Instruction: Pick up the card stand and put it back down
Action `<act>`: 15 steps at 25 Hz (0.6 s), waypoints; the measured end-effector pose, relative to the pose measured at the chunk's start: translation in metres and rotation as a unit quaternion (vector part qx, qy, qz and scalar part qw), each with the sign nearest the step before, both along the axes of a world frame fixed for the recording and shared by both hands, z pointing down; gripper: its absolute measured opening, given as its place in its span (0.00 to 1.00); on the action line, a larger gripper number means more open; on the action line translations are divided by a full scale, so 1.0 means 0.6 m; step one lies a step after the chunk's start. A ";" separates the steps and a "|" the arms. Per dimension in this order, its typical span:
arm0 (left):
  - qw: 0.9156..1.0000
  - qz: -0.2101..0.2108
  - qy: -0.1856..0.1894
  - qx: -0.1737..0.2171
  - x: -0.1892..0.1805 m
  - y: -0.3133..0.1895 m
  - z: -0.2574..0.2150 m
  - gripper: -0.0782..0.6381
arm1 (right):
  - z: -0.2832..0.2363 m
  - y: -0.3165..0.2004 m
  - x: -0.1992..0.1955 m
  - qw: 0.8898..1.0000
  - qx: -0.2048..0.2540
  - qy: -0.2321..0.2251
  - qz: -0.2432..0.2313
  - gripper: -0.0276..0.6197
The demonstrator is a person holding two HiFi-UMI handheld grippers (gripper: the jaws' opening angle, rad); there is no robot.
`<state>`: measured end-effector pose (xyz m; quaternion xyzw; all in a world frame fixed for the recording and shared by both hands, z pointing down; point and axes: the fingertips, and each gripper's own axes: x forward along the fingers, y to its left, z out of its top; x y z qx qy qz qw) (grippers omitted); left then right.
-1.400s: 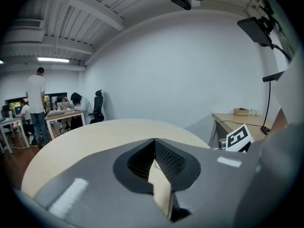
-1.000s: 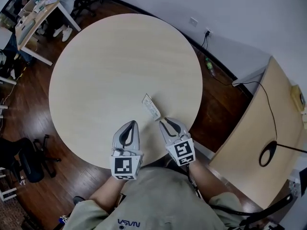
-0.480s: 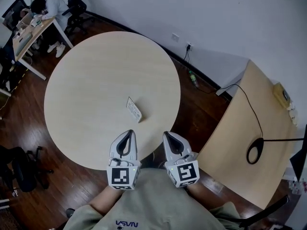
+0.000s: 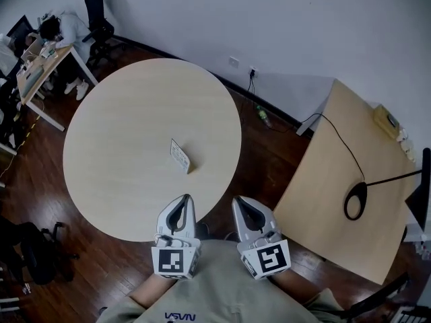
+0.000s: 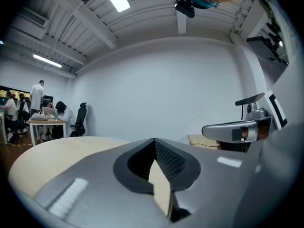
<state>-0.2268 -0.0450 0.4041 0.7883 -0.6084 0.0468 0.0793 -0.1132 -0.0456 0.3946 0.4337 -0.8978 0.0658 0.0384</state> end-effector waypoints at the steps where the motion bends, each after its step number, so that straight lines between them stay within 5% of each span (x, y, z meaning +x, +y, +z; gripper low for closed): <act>1: 1.000 0.009 0.000 0.000 0.005 -0.001 -0.002 0.12 | -0.004 0.002 0.004 1.000 0.001 0.001 0.005 0.04; 6: 0.998 0.053 -0.019 0.009 0.007 0.002 -0.020 0.12 | -0.017 0.009 -0.007 0.999 0.006 -0.003 0.033 0.04; 15: 0.998 0.057 -0.012 0.006 -0.035 0.010 -0.012 0.12 | -0.008 0.016 -0.047 0.999 0.000 -0.005 0.044 0.04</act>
